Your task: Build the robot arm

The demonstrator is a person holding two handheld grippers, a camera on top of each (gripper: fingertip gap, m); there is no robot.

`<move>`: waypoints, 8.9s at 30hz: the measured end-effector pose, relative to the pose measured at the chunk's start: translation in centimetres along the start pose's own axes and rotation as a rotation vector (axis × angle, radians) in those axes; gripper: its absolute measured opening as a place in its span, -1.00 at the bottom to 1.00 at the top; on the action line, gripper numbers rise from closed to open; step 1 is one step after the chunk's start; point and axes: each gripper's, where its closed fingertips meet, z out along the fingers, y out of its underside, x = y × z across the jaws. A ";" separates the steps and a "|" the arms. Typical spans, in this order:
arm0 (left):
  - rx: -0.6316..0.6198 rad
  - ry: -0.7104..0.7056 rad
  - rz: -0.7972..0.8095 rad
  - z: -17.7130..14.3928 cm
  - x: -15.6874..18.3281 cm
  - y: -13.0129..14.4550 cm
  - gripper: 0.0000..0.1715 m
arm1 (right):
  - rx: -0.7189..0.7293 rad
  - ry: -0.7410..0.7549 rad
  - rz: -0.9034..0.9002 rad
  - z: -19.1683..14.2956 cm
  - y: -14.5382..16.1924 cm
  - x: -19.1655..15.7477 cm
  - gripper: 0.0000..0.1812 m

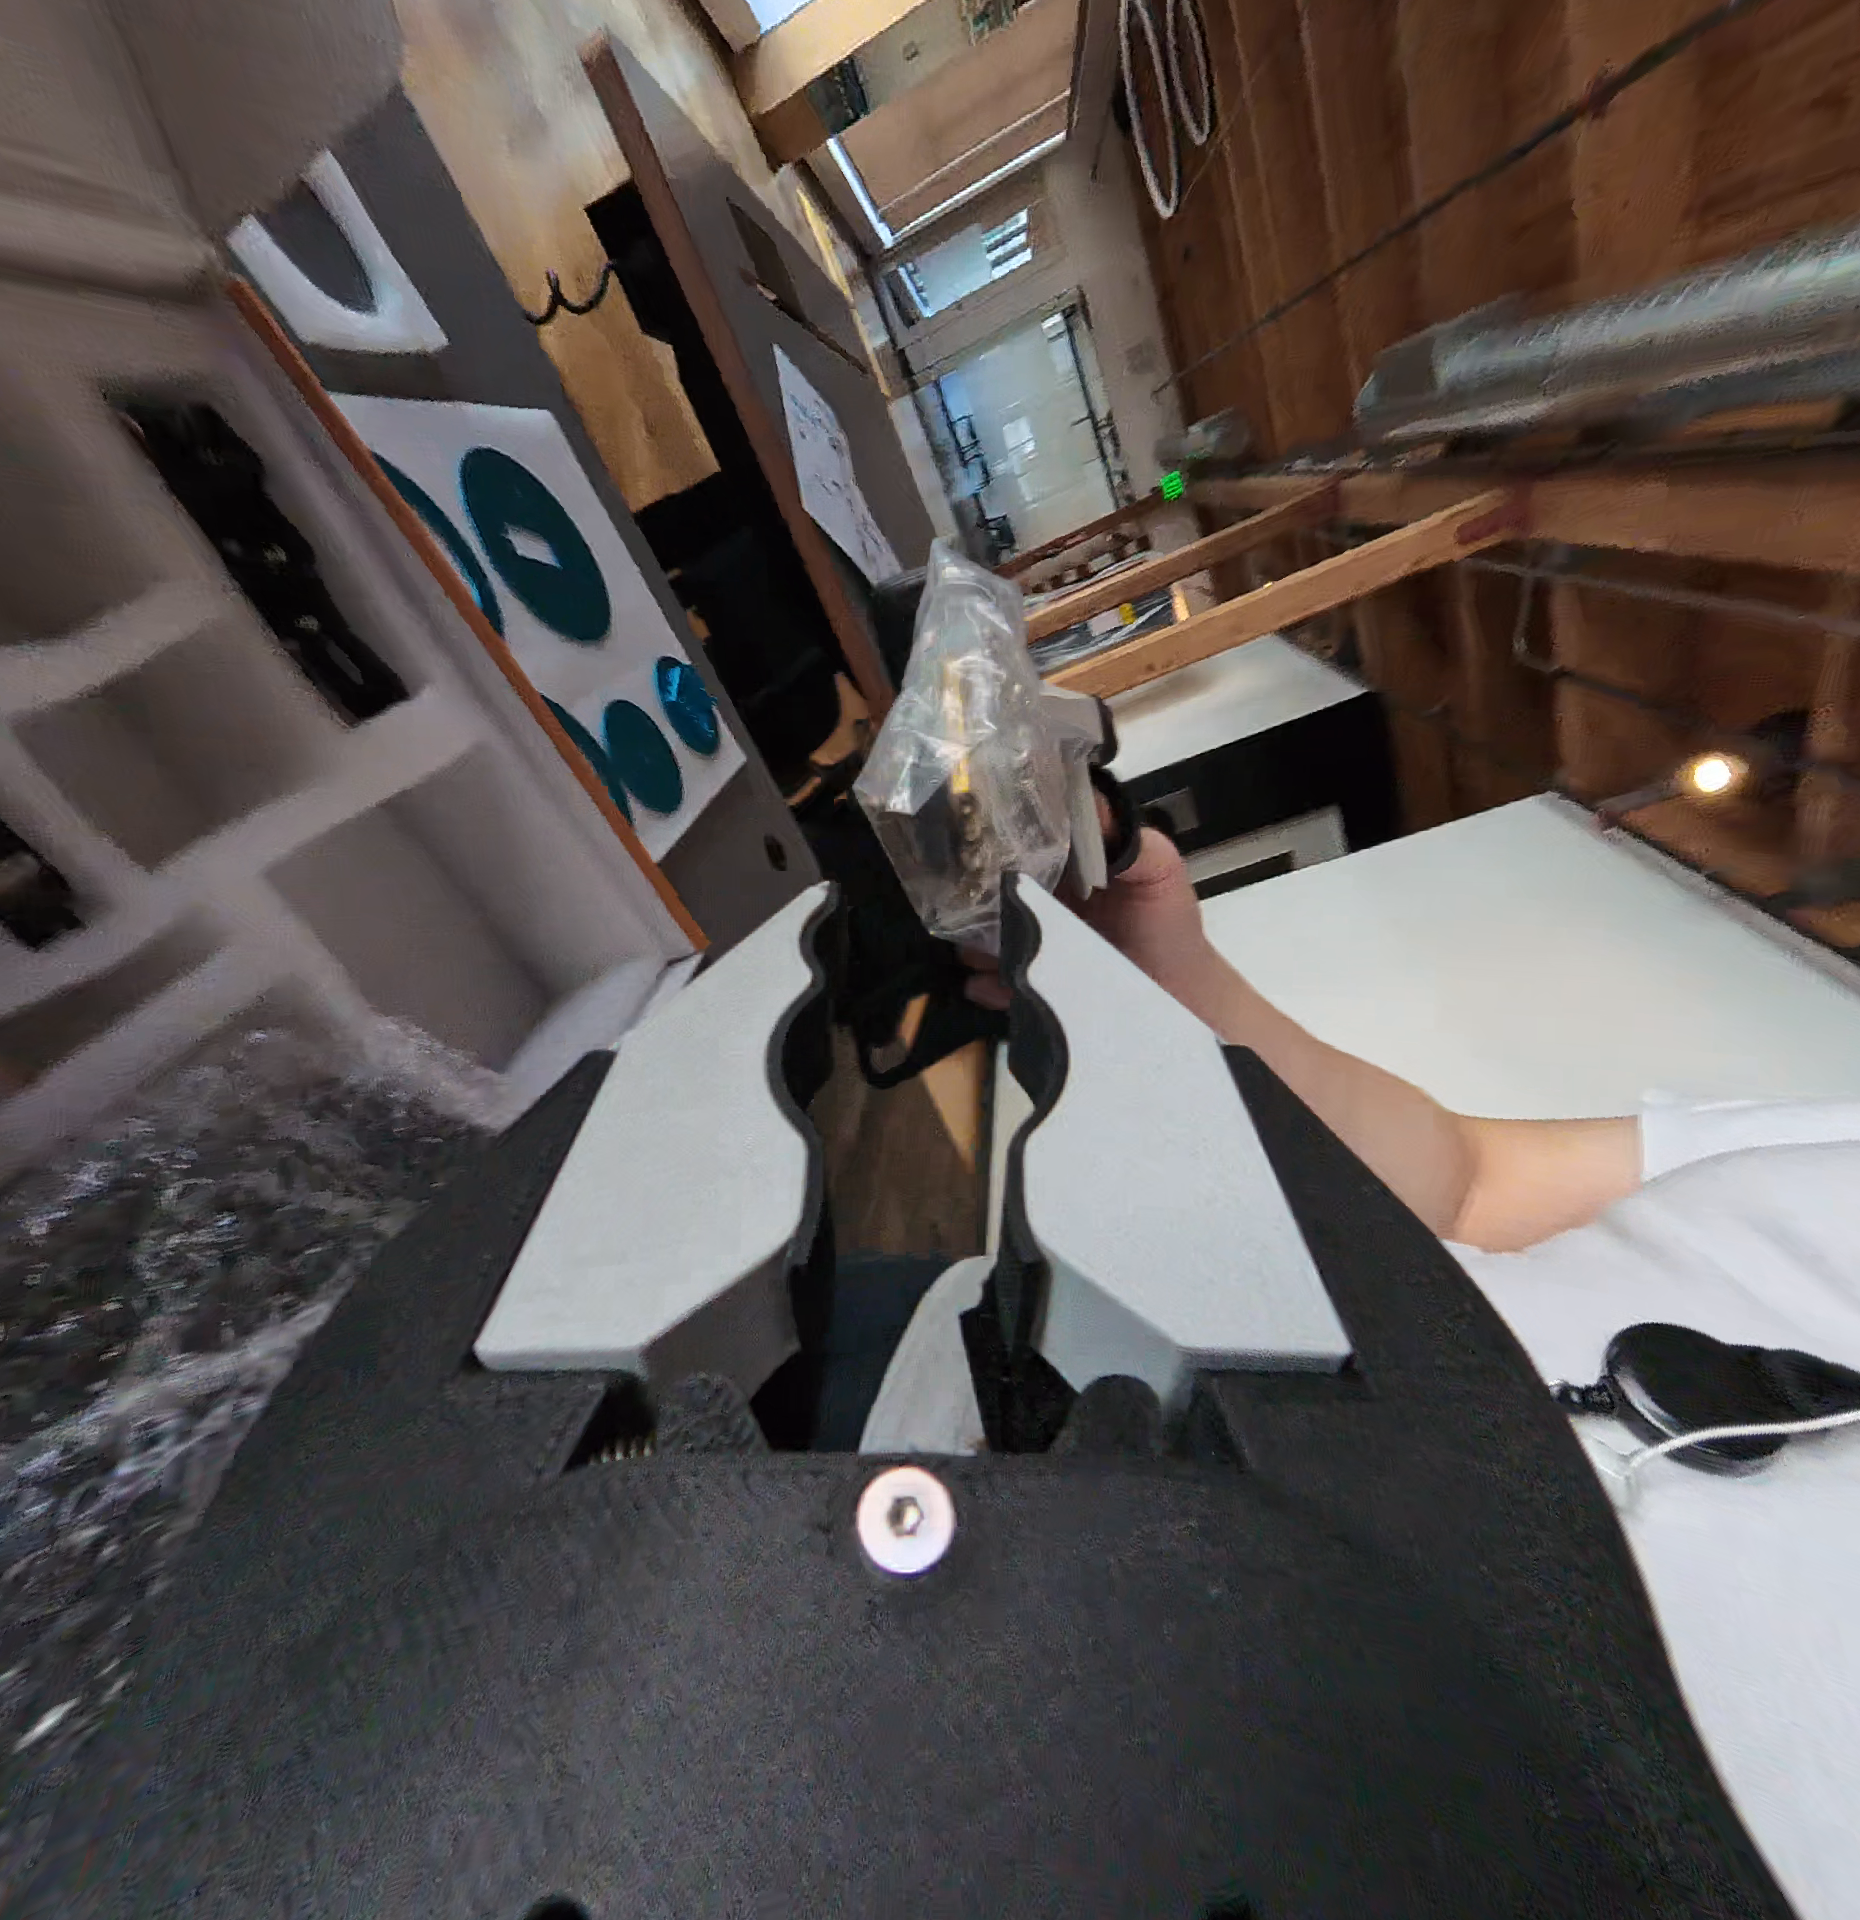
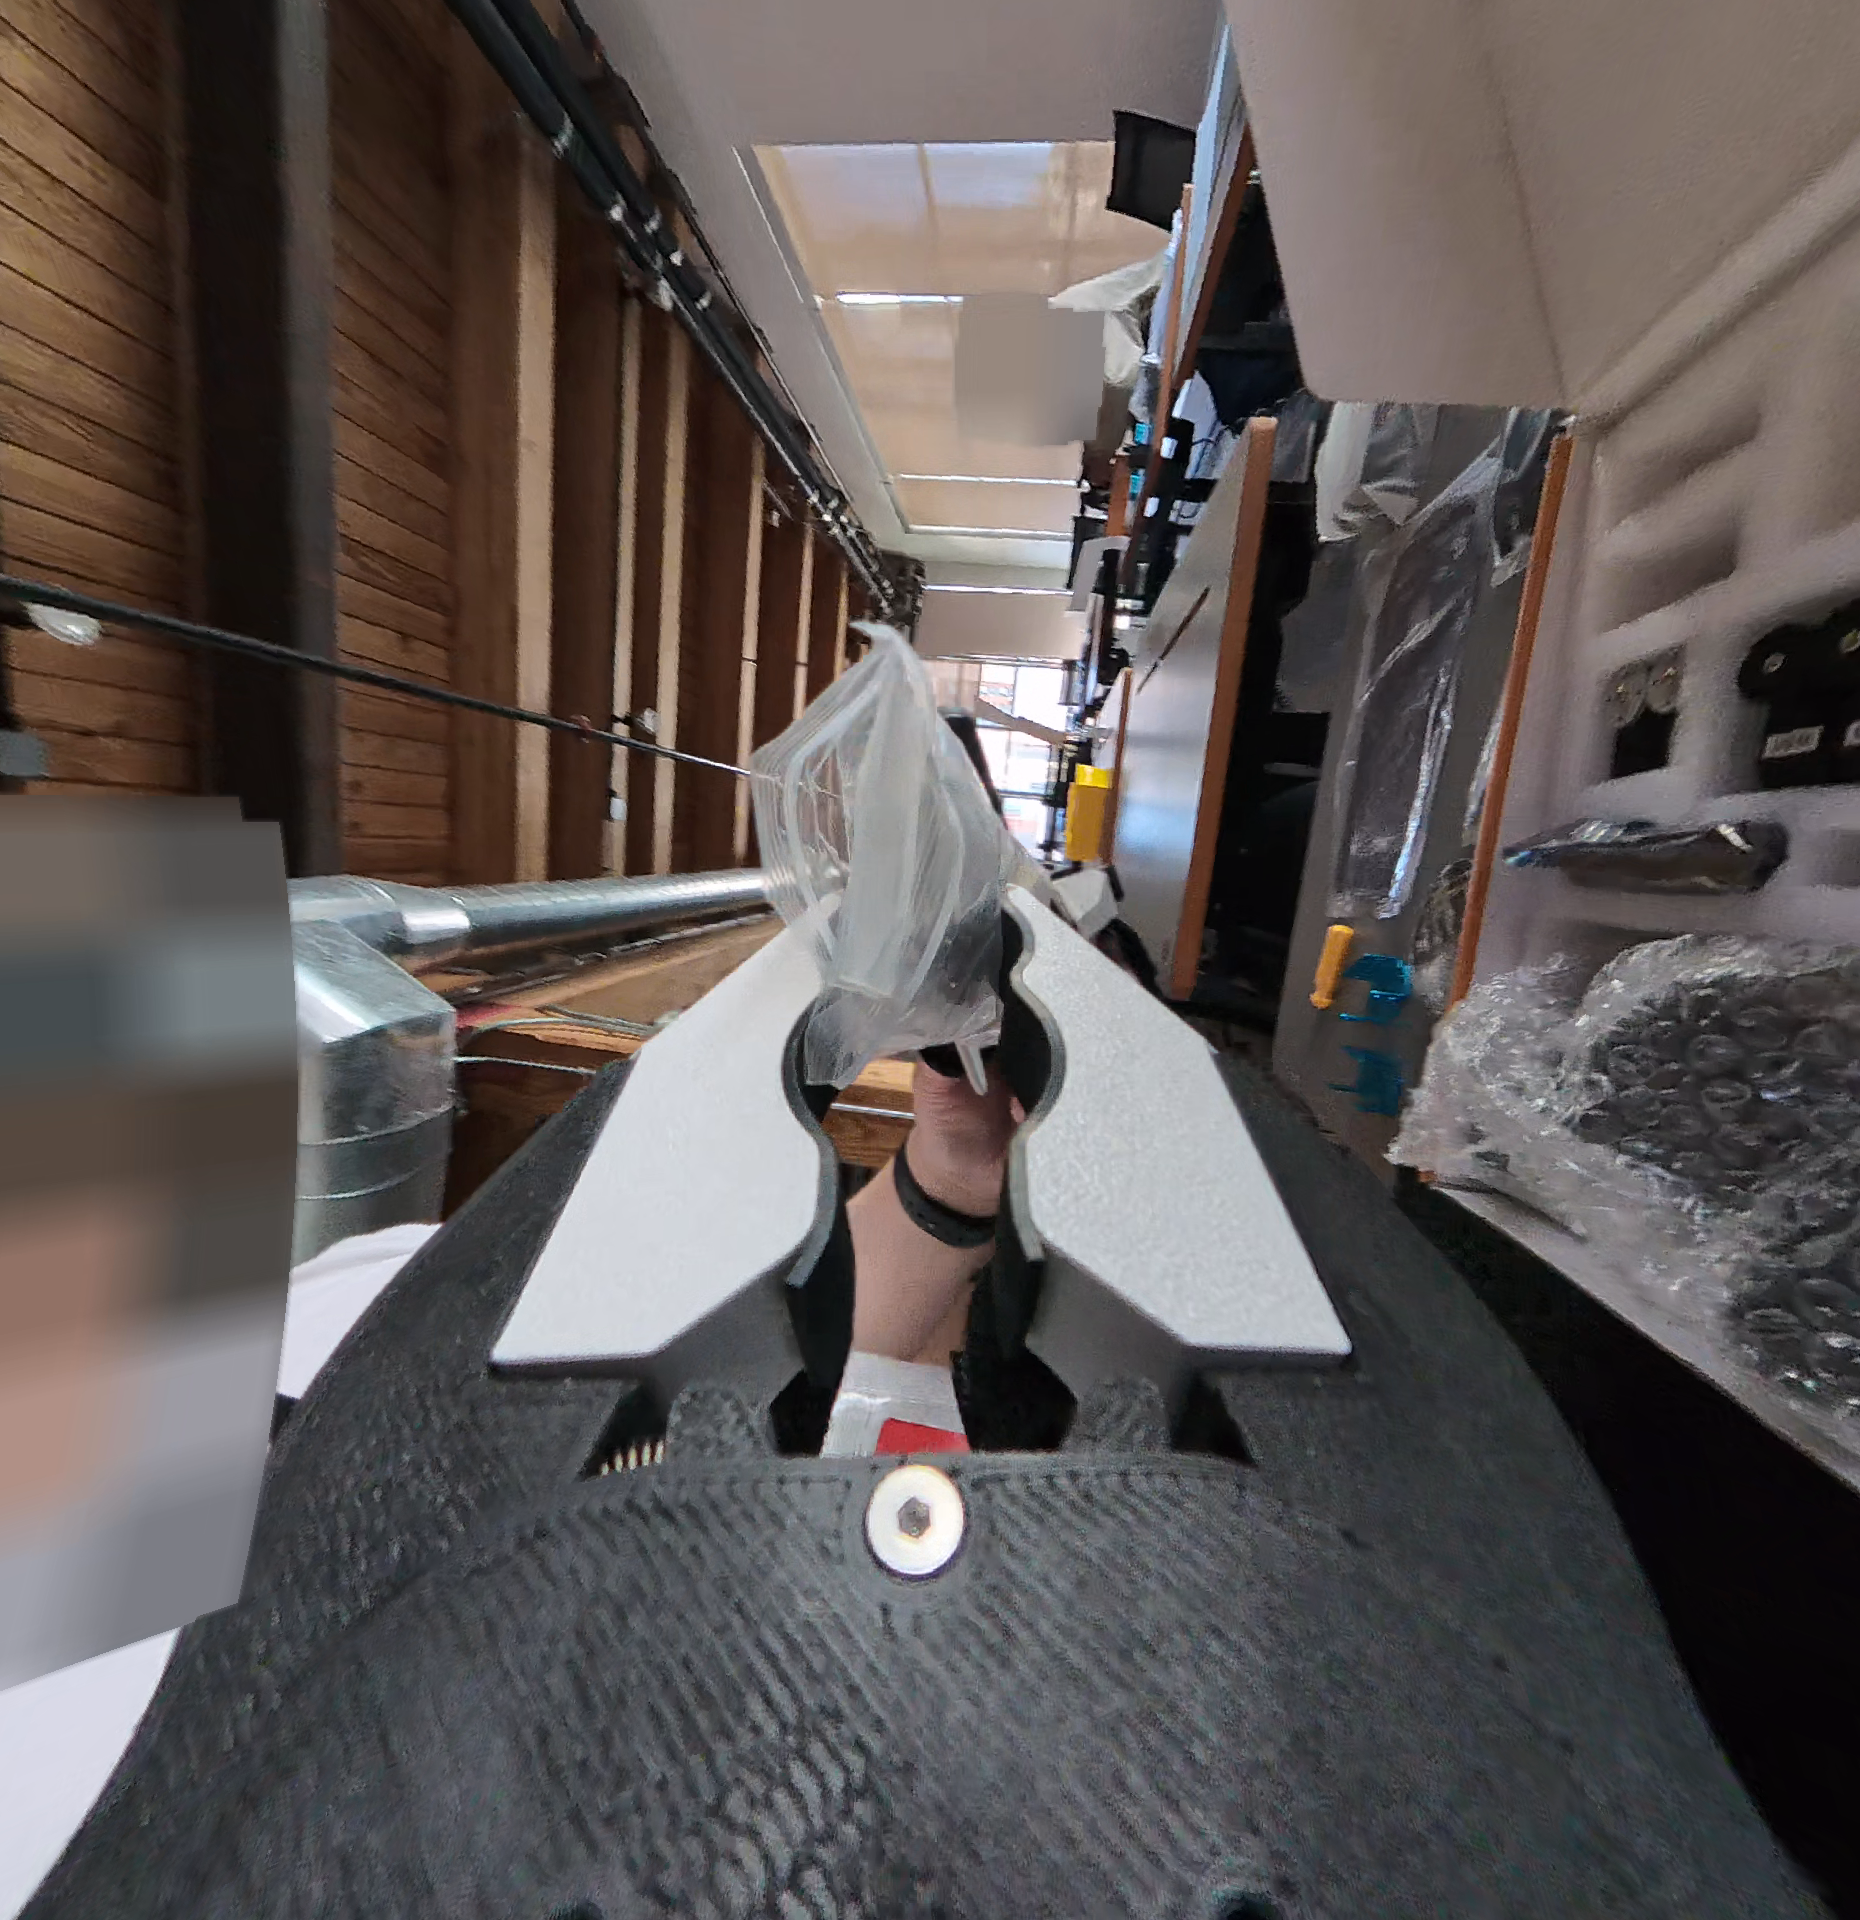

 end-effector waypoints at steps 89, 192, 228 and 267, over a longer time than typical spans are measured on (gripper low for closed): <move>-0.638 -0.127 0.055 10.3 -7.7 4.8 -1.00 | -0.590 0.756 -0.584 -10.0 0.5 11.4 -1.00; -0.210 0.226 0.043 -1.6 6.3 -1.2 -1.00 | -0.280 -0.142 -0.273 -2.5 2.8 -3.9 -1.00; 0.166 -0.924 0.268 -1.8 1.2 -1.5 -0.50 | -0.213 0.834 -0.434 -12.3 -35.8 21.2 -0.62; -0.242 -0.657 0.238 -10.8 -14.3 10.5 0.10 | -0.520 1.123 -0.953 -15.7 2.4 19.4 -0.18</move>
